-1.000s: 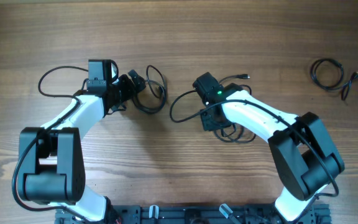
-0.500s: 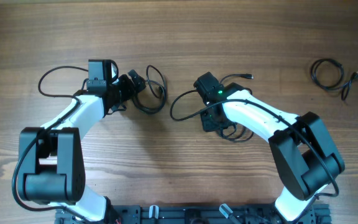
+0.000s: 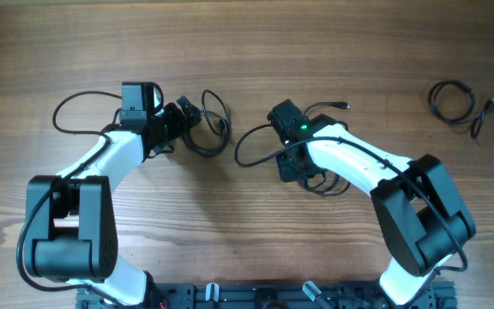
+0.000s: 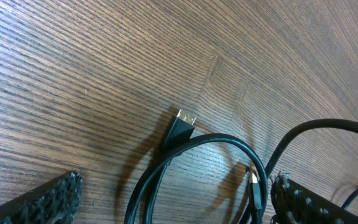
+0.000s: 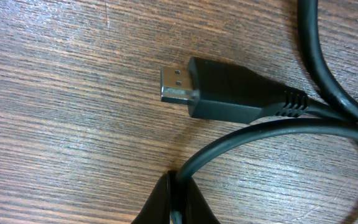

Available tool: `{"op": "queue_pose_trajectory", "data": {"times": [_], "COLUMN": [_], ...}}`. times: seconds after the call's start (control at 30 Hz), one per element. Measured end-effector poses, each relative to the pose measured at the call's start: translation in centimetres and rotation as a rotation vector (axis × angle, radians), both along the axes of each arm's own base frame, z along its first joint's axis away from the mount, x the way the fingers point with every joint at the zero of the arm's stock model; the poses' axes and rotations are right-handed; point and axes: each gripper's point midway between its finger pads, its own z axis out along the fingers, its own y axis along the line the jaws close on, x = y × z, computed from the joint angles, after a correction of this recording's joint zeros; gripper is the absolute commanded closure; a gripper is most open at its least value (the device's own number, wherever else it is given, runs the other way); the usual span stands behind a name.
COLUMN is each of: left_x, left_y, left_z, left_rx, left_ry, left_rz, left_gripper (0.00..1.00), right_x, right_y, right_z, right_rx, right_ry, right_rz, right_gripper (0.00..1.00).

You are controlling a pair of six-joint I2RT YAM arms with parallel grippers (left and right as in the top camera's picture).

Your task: Untangle cables

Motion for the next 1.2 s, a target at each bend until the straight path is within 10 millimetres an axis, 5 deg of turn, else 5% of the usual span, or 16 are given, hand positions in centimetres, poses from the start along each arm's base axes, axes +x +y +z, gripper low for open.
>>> {"op": "queue_pose_trajectory", "data": {"times": [0.7,0.8,0.87,0.93,1.07,1.2], "left_x": [0.1,0.2,0.2,0.2,0.2,0.2], "left_y": [0.0,0.0,0.0,0.0,0.0,0.0], "left_z": [0.0,0.1,0.1,0.1,0.1,0.1], "left_rx": [-0.001,0.0,-0.001,-0.001,0.0,0.0], "left_ry": [-0.003,-0.008,-0.008,-0.008,-0.009,-0.009], "left_rz": [0.0,0.0,0.0,0.0,0.0,0.0], "left_gripper": [0.0,0.0,0.0,0.0,0.0,0.0], "right_x": [-0.6,0.8,3.4,5.7,7.9,8.0], "right_y": [-0.5,-1.2,-1.6,-5.1,-15.6,-27.0], "right_z": [0.3,4.8,10.3,16.9,19.8,22.4], "right_rx": [-0.004,0.053,0.131,0.149,-0.064,-0.306], "right_ry": [0.027,-0.037,-0.188,-0.387,-0.566,-0.73], "right_rz": [-0.01,-0.054,-0.096,-0.193,-0.48,-0.847], "right_gripper": [0.96,0.96,0.96,0.96,0.96,0.96]}}
